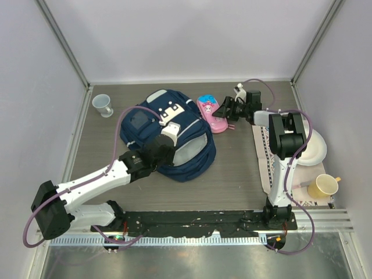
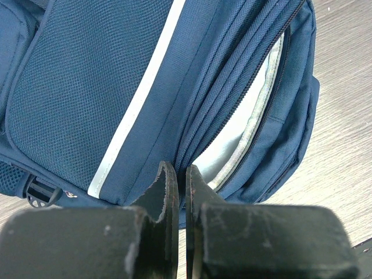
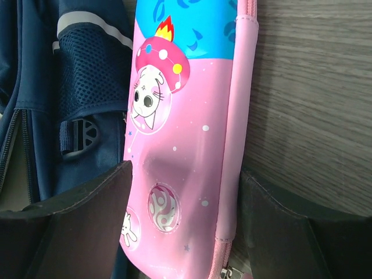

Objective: Pack the student bag
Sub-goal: Pick up the stationery from the center of the board.

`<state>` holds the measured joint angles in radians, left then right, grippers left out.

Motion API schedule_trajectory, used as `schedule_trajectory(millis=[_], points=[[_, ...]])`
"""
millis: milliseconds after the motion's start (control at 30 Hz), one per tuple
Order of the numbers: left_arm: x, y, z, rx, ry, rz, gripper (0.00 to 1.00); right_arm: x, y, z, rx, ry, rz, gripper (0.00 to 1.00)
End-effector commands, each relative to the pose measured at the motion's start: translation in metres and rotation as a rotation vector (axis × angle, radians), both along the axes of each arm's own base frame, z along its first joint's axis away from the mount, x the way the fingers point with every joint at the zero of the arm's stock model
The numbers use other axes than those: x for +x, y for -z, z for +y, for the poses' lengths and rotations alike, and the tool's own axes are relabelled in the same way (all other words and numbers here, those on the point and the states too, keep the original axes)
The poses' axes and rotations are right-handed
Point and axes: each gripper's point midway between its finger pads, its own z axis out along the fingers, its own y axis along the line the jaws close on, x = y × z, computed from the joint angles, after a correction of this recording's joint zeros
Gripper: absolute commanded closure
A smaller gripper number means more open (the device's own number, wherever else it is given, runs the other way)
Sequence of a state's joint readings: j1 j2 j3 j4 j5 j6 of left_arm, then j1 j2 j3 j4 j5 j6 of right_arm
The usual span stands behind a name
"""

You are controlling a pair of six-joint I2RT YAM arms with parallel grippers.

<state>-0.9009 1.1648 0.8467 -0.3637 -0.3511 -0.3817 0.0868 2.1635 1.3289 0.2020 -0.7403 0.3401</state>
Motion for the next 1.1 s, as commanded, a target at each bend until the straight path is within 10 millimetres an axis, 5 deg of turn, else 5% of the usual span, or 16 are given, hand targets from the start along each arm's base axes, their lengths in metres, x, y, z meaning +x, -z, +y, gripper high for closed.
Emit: schedule_trajectory(millis=[0, 200, 600, 733, 1067], points=[[0.008, -0.020, -0.014, -0.076, -0.003, -0.026, 1.00, -0.018, 0.029, 0.010, -0.093, 0.055, 0.108, 0.24], [0.010, -0.021, -0.016, -0.069, 0.002, -0.027, 1.00, -0.025, 0.044, 0.023, -0.178, 0.117, 0.135, 0.25], [0.008, -0.017, -0.015, -0.067, 0.000, -0.021, 1.00, -0.037, -0.041, 0.054, 0.158, 0.082, -0.027, 0.47], [0.008, -0.017, -0.016, -0.072, 0.001, -0.021, 1.00, -0.042, -0.053, 0.060, 0.191, 0.055, -0.047, 0.51], [0.007, -0.016, -0.017, -0.082, 0.003, -0.015, 1.00, -0.057, -0.065, 0.068, 0.268, 0.010, -0.036, 0.41]])
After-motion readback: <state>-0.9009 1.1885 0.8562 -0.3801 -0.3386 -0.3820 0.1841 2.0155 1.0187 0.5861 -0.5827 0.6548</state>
